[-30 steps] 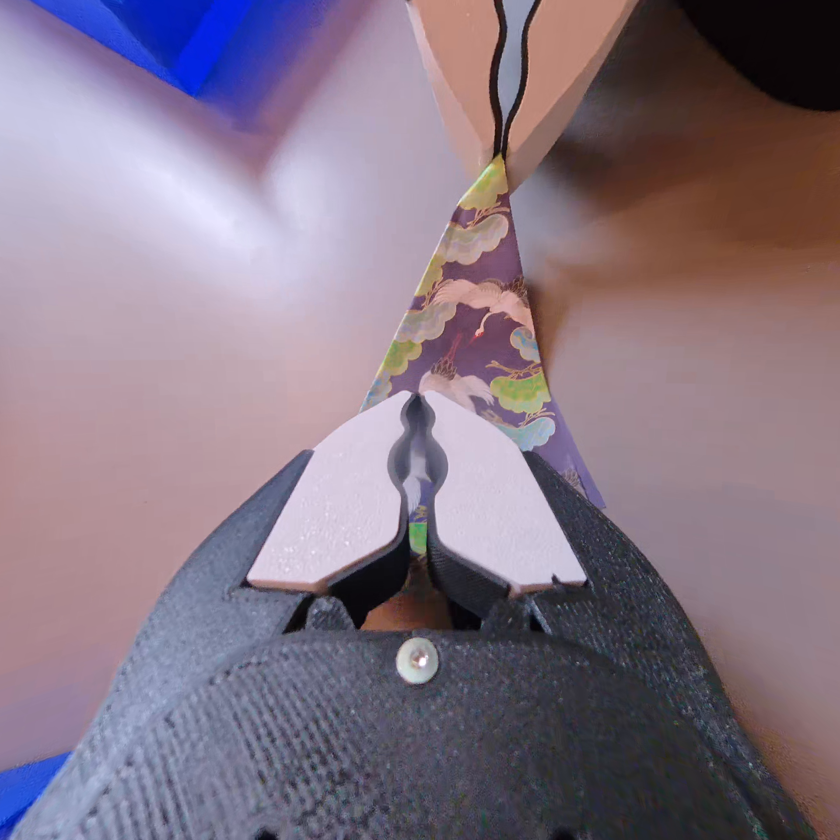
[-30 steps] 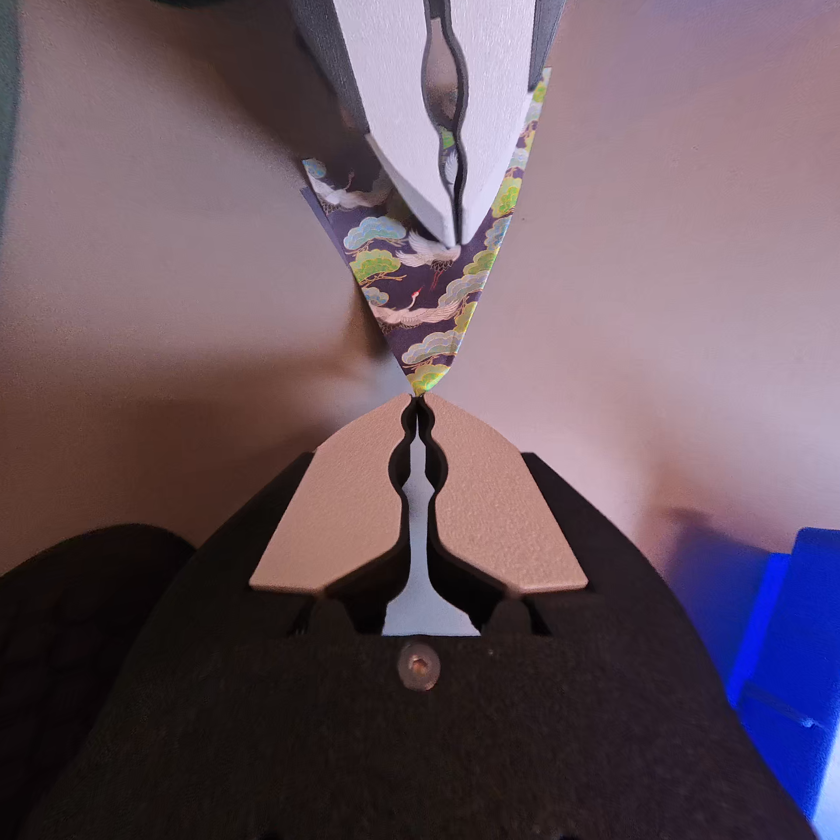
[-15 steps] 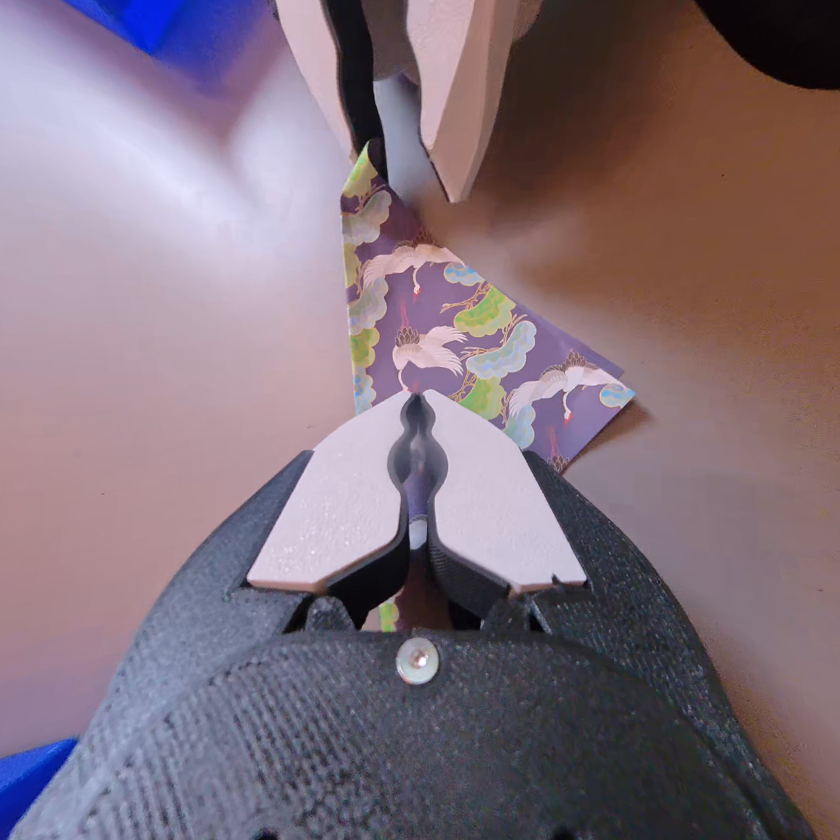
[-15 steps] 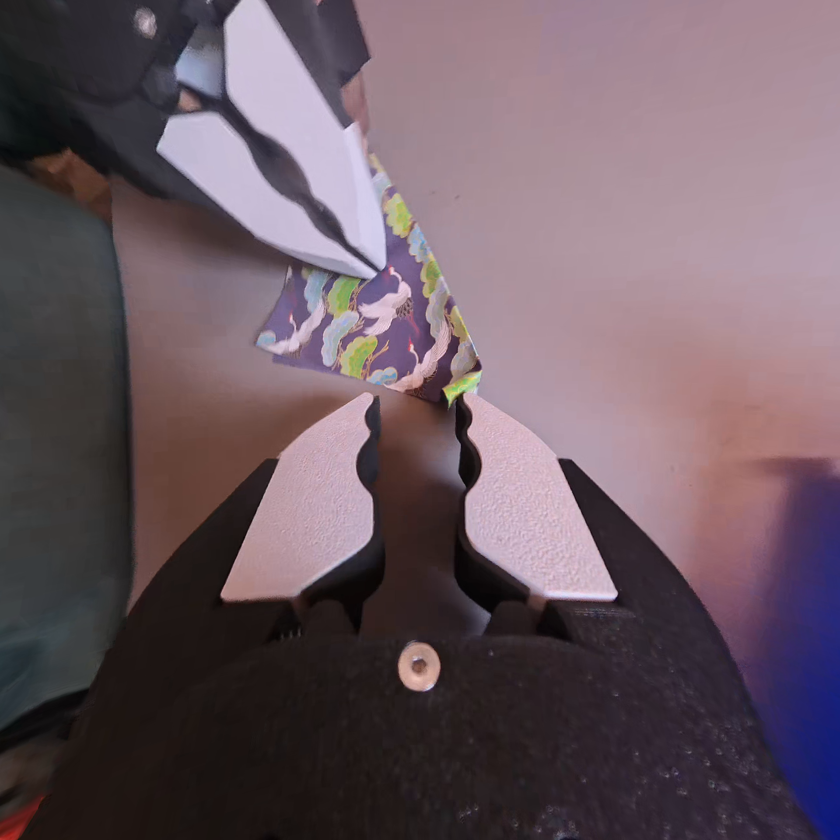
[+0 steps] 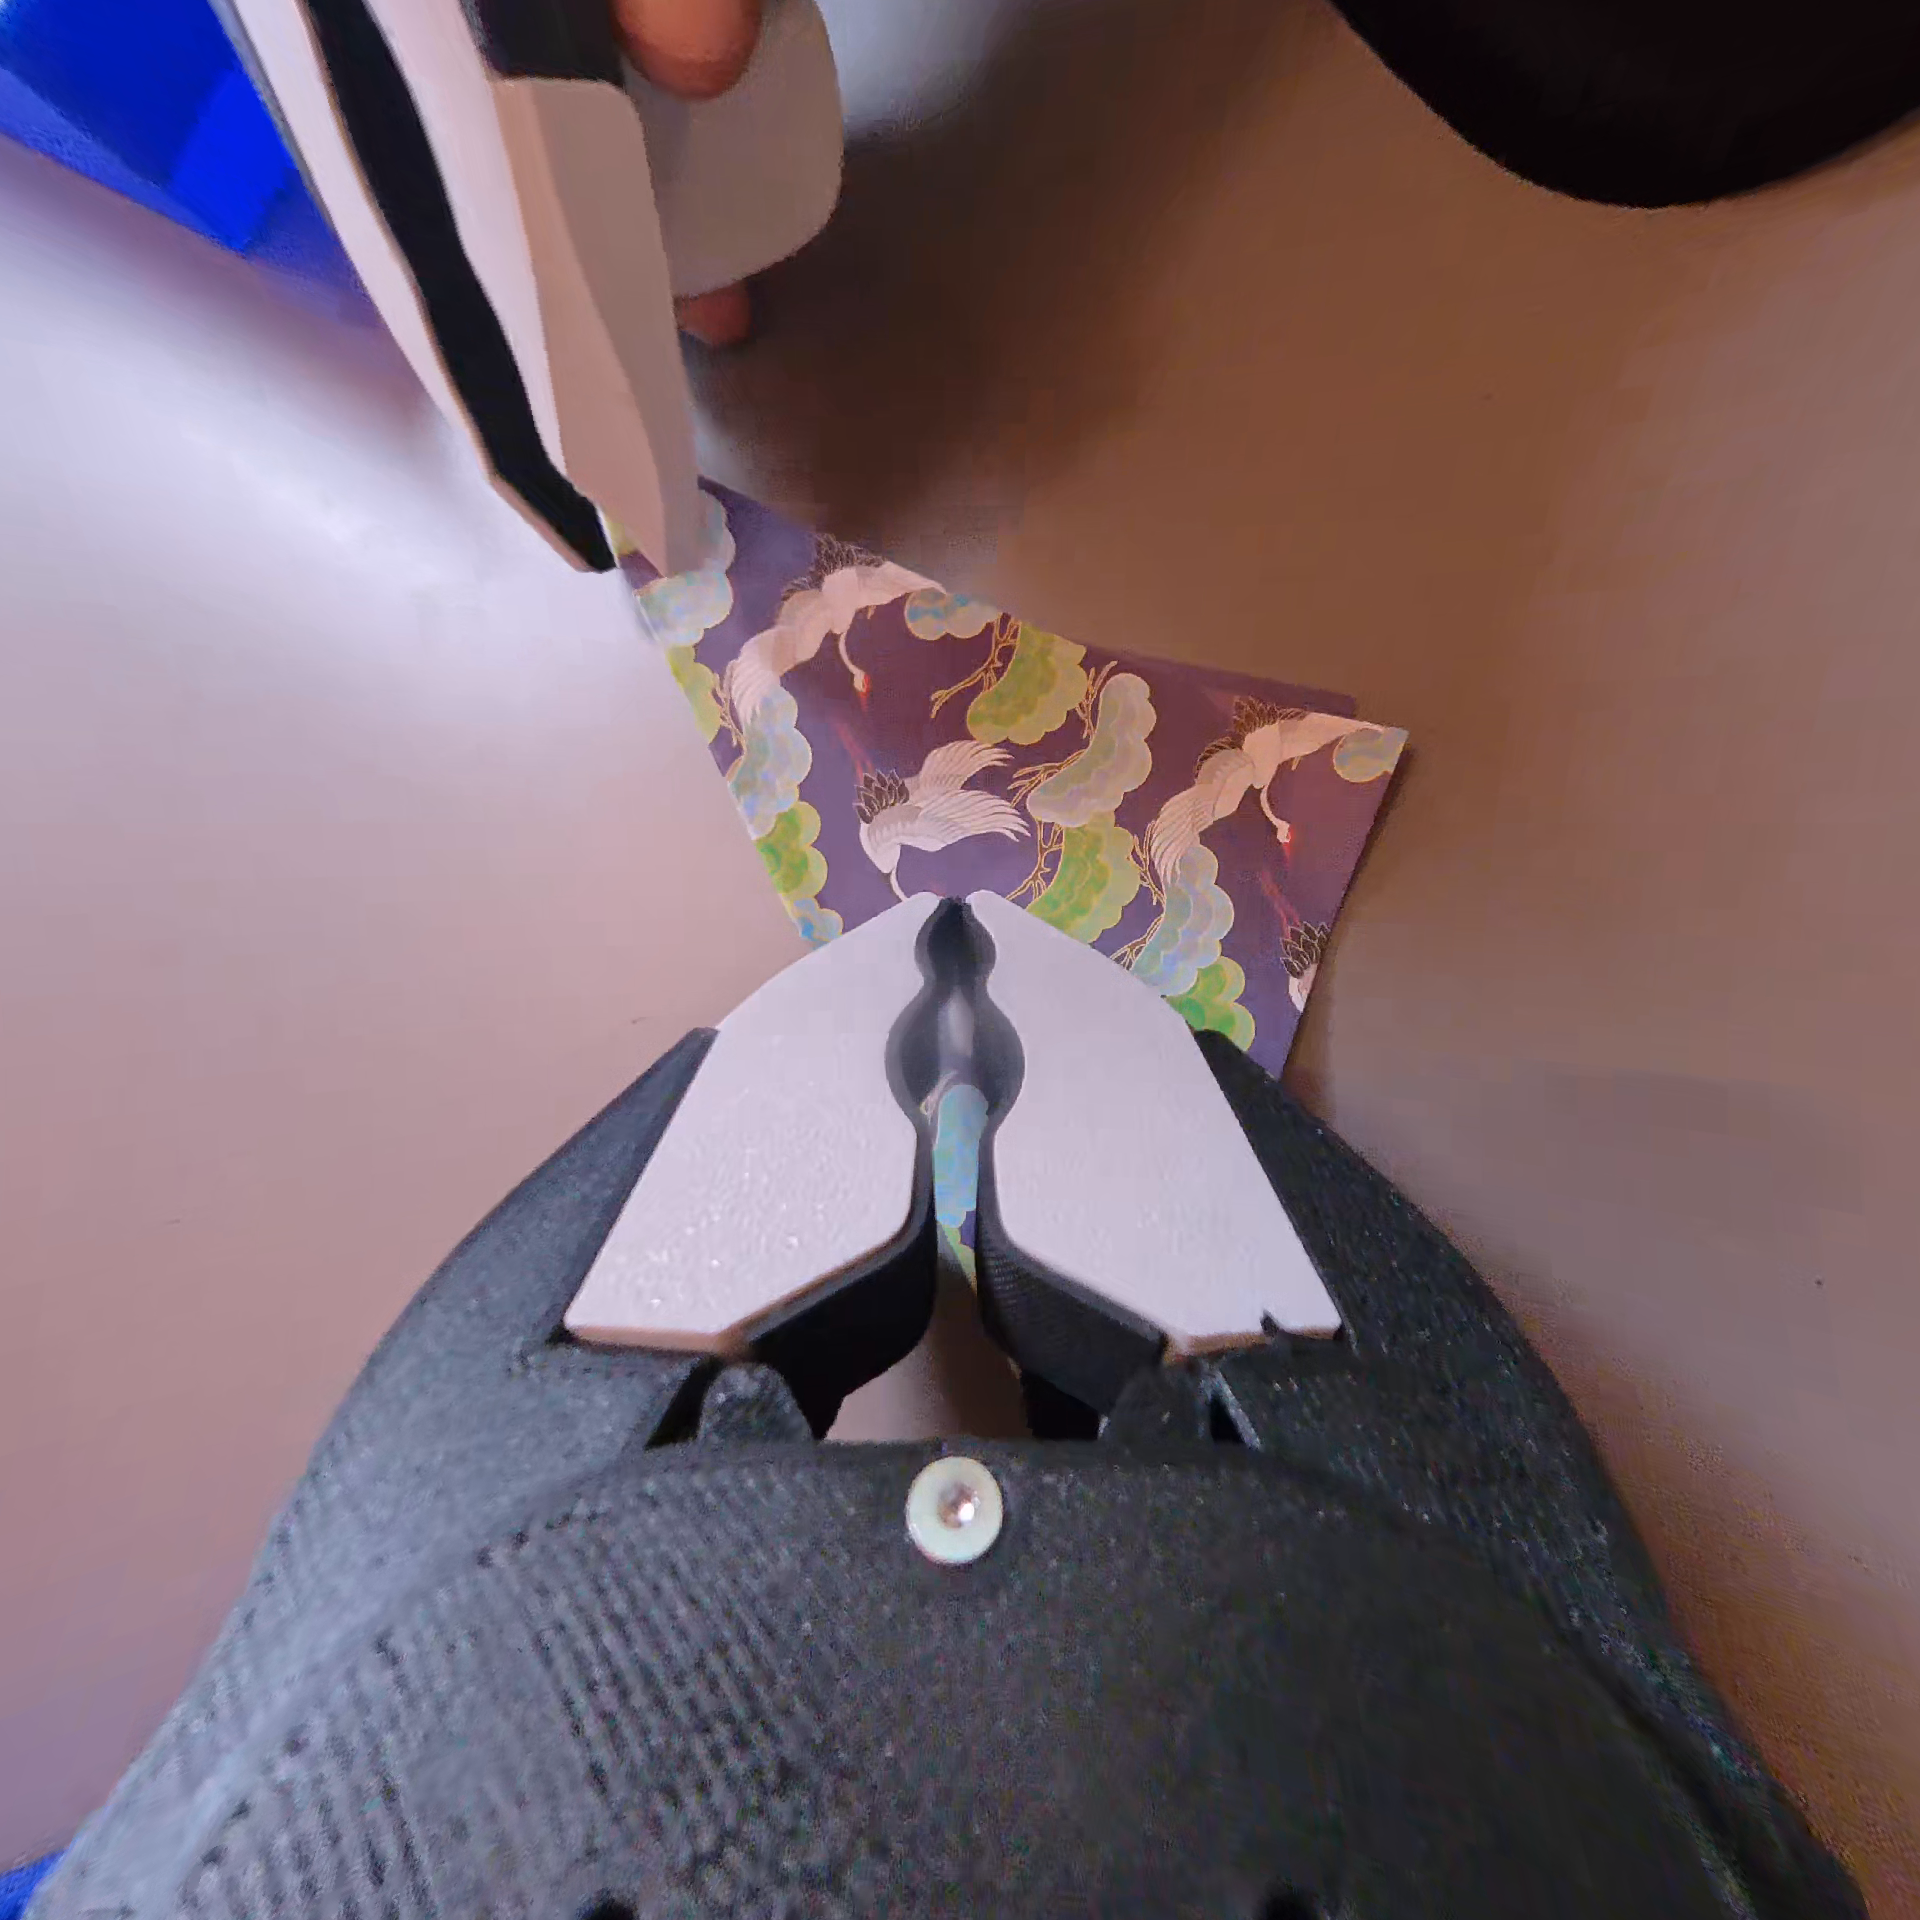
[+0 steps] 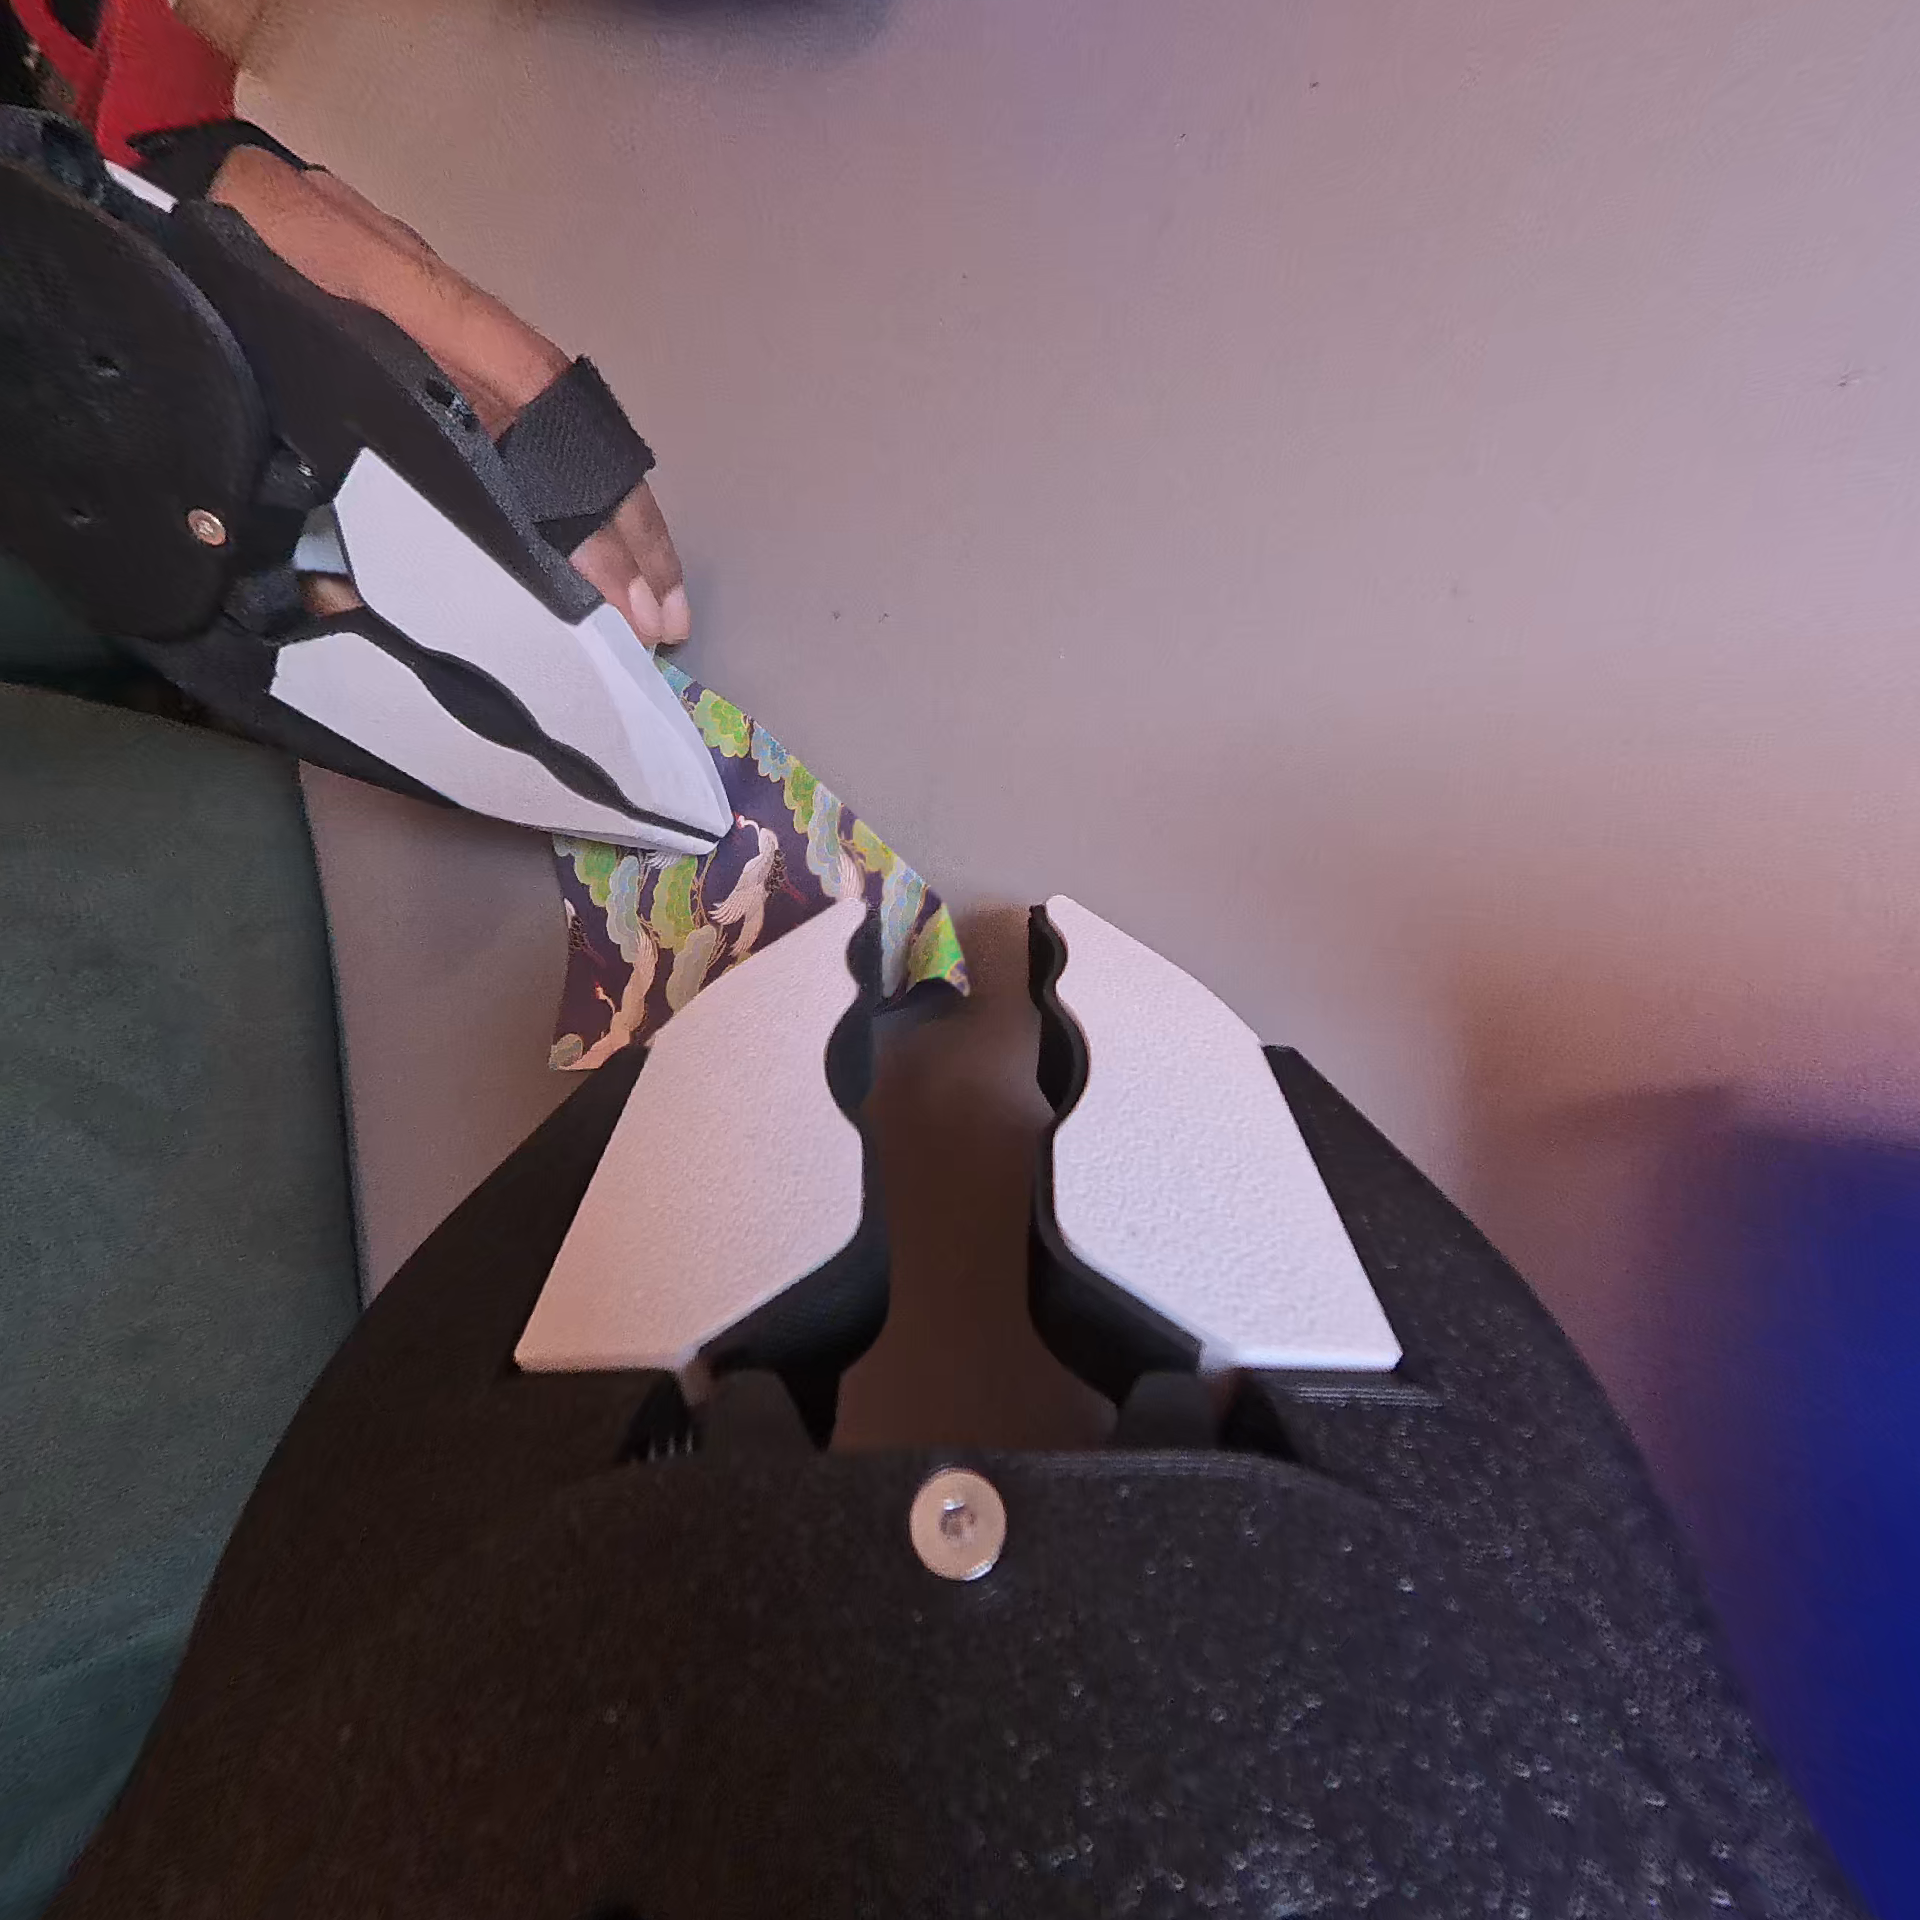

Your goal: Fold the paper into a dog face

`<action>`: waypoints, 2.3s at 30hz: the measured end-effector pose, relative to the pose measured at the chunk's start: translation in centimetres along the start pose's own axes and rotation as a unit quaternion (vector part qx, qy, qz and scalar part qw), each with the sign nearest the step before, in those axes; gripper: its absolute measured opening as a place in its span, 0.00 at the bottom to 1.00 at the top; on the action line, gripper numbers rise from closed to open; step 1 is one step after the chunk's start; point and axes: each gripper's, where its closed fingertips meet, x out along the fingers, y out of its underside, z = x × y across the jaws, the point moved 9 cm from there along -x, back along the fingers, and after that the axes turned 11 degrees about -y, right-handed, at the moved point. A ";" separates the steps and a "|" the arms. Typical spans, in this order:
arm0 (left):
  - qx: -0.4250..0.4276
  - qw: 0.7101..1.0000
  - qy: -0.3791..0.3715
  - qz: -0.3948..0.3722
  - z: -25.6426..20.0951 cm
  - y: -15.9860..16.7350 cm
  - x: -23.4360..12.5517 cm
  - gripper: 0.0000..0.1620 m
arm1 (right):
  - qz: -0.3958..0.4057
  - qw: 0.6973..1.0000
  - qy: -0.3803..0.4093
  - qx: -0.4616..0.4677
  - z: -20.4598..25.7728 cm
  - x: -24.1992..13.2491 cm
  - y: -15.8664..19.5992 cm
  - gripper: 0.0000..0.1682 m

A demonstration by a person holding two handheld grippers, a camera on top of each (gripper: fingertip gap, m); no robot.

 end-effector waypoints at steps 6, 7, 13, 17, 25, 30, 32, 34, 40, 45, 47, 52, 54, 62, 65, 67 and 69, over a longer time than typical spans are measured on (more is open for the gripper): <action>-0.004 1.000 0.010 -0.007 -0.1 0.4 -0.3 0.00 | 0.069 0.996 -0.060 -0.004 -0.1 0.8 0.0 0.03; -0.005 1.000 0.011 -0.008 -0.2 0.5 -0.4 0.00 | 0.069 0.995 -0.070 -0.005 0.0 0.7 0.0 0.02; -0.002 1.000 0.022 -0.007 -0.3 0.7 -0.7 0.00 | 0.056 0.989 -0.136 0.013 -0.4 0.0 0.4 0.00; -0.006 1.000 0.030 -0.005 -0.3 0.8 -0.8 0.00 | 0.048 0.985 -0.162 0.015 -0.3 -0.4 0.8 0.00; -0.027 0.998 0.051 -0.014 0.0 0.7 -0.9 0.00 | 0.040 0.991 -0.124 -0.023 0.8 -0.9 0.7 0.00; -0.012 0.999 0.031 -0.024 1.2 0.3 -0.8 0.00 | 0.045 0.992 -0.109 -0.041 1.5 -1.1 0.5 0.00; 0.014 0.999 0.027 -0.020 1.3 0.3 -0.5 0.00 | 0.044 0.992 -0.108 -0.041 1.6 -1.1 0.5 0.00; 0.020 0.999 0.030 -0.018 1.1 0.2 0.0 0.00 | 0.044 0.992 -0.108 -0.042 1.6 -1.0 0.6 0.00; 0.037 0.999 0.028 -0.025 0.7 -0.2 0.5 0.00 | 0.047 0.994 -0.087 -0.041 1.4 -0.5 1.1 0.00; 0.018 0.998 0.030 -0.046 1.9 0.0 -2.0 0.00 | 0.056 0.995 -0.073 -0.034 1.0 -0.4 1.7 0.00; -0.005 0.997 0.062 -0.040 2.4 1.1 -3.7 0.00 | 0.055 0.996 -0.066 -0.026 0.9 -0.5 1.8 0.00; -0.029 0.994 0.096 -0.048 2.0 4.0 -6.3 0.00 | 0.047 0.997 -0.061 -0.017 0.6 -0.9 2.2 0.00; -0.024 0.994 0.101 -0.021 1.4 5.2 -6.1 0.00 | 0.047 0.997 -0.059 -0.013 0.5 -0.9 2.4 0.00; 0.013 0.996 0.090 0.006 -0.9 6.1 -5.5 0.00 | 0.045 0.997 -0.055 0.001 0.3 -1.2 2.7 0.00; 0.010 0.996 0.084 0.007 -1.0 6.0 -5.5 0.00 | 0.049 0.997 -0.055 0.003 0.3 -1.3 2.9 0.00; 0.009 0.997 0.081 0.012 -1.1 5.9 -5.5 0.00 | 0.056 0.997 -0.050 -0.001 0.4 -1.3 2.9 0.00; 0.010 0.997 0.078 0.023 -1.1 5.7 -5.5 0.00 | 0.067 0.997 -0.044 -0.010 0.5 -1.3 2.9 0.00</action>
